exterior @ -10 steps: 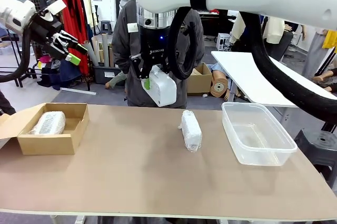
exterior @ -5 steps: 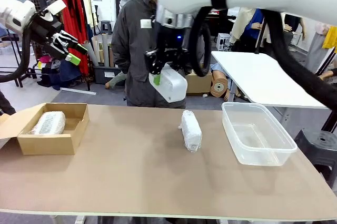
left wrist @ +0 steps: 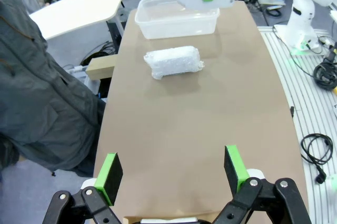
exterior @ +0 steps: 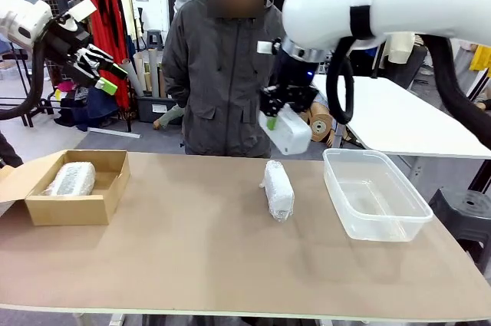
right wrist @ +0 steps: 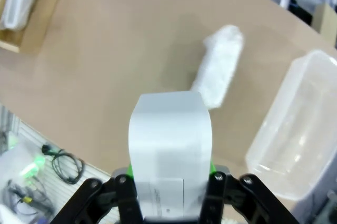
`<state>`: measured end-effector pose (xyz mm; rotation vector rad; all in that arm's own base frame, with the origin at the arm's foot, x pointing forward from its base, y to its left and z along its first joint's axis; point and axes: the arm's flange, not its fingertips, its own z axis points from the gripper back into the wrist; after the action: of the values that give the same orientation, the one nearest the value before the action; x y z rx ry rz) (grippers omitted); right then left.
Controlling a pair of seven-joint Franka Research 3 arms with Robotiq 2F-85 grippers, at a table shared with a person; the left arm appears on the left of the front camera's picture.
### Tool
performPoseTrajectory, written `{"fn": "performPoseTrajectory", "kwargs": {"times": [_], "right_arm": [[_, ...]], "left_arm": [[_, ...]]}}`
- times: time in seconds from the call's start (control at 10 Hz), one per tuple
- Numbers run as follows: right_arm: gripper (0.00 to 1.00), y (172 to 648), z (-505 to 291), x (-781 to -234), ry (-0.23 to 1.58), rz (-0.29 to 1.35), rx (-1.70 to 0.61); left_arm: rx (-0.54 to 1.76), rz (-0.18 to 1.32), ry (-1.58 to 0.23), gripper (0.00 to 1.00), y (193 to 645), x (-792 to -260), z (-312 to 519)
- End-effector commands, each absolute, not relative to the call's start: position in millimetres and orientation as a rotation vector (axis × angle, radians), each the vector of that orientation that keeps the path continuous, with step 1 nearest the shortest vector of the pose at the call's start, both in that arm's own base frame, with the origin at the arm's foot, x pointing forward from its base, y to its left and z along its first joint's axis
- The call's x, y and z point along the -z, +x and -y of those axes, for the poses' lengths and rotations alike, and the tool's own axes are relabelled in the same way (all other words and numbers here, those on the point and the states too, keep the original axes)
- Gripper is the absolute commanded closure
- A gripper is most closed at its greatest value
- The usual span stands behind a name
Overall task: Separate and place wrapped and unwrapped clocks.
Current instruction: If the picked Digital clock is wrapped, place it in the Package Box ; if not, place it in the Organizing box.
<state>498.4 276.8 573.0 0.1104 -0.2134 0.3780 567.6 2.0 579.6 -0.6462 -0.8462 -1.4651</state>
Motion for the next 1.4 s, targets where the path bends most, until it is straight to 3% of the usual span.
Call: {"fn": "performPoseTrajectory", "kwargs": {"times": [0.0,0.9,1.3], "right_arm": [[1.0,498.9,-234.1,-571.6,0.079,0.252,-0.351],[1.0,526.3,-123.2,-561.8,0.031,0.311,-0.052],[1.0,533.9,-126.5,-572.1,0.044,0.275,-0.129]], "left_arm": [[1.467,0.846,-0.65,0.0,566.0,-580.4,-1.7],[1.467,0.846,-0.65,0.0,566.0,-580.4,-1.7],[1.467,0.846,-0.65,0.0,566.0,-580.4,-1.7]]}}
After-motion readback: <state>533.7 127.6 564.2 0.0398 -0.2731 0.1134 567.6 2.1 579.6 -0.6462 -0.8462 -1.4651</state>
